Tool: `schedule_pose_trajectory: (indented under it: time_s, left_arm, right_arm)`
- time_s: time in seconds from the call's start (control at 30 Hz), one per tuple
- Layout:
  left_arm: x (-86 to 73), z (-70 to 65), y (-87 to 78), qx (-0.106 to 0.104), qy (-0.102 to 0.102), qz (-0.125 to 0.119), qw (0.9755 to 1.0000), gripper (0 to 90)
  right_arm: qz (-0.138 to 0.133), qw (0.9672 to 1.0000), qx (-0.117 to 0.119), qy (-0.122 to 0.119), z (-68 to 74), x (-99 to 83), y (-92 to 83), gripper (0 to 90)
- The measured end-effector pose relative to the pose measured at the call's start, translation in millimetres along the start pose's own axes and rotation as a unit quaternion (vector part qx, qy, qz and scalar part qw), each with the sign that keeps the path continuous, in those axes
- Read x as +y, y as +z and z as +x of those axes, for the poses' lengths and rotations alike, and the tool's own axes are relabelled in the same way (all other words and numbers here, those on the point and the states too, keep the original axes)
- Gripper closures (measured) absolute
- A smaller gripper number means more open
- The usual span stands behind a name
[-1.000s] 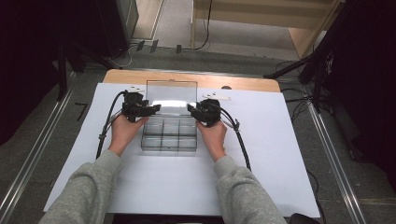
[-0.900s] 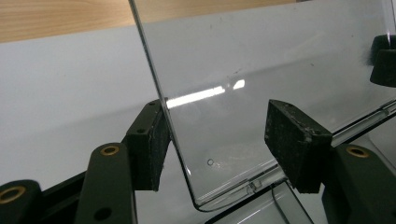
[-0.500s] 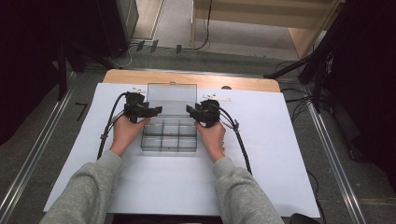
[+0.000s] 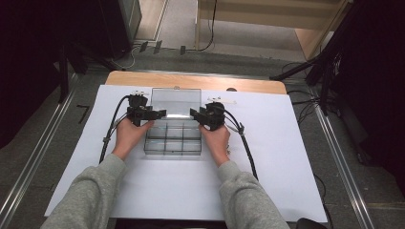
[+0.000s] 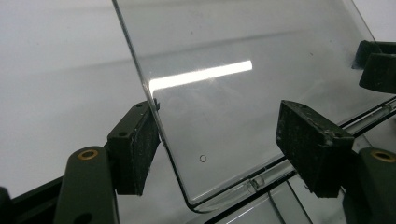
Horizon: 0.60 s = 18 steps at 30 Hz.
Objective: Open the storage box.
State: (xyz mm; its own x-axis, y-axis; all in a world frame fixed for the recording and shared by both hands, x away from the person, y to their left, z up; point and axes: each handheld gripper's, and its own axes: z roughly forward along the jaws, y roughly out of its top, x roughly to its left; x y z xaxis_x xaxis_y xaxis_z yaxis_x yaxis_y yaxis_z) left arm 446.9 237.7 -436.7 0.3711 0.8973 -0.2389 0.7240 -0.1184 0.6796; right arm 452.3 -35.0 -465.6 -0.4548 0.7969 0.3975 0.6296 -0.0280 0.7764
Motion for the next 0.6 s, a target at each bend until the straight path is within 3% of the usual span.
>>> schedule_pose_trajectory:
  time_s: [0.13, 0.47, 0.6]
  left_arm:
    - [-0.3, 1.8, 1.4, -0.007, -0.010, 0.006, 0.9999, 29.3]
    - [-0.3, 3.2, 1.6, -0.010, -0.017, 0.012, 0.9997, 29.0]
    - [-0.2, 5.4, 2.3, -0.017, -0.031, 0.021, 0.9992, 28.6]
  right_arm:
    - [0.007, 0.9999, 0.005, 0.015, -1.8, -1.1, 1.5, 50.2]
    - [0.016, 0.9997, 0.010, 0.018, -3.4, -0.8, 2.3, 48.8]
    - [0.022, 0.9991, 0.017, 0.032, -5.0, -1.8, 3.7, 47.1]
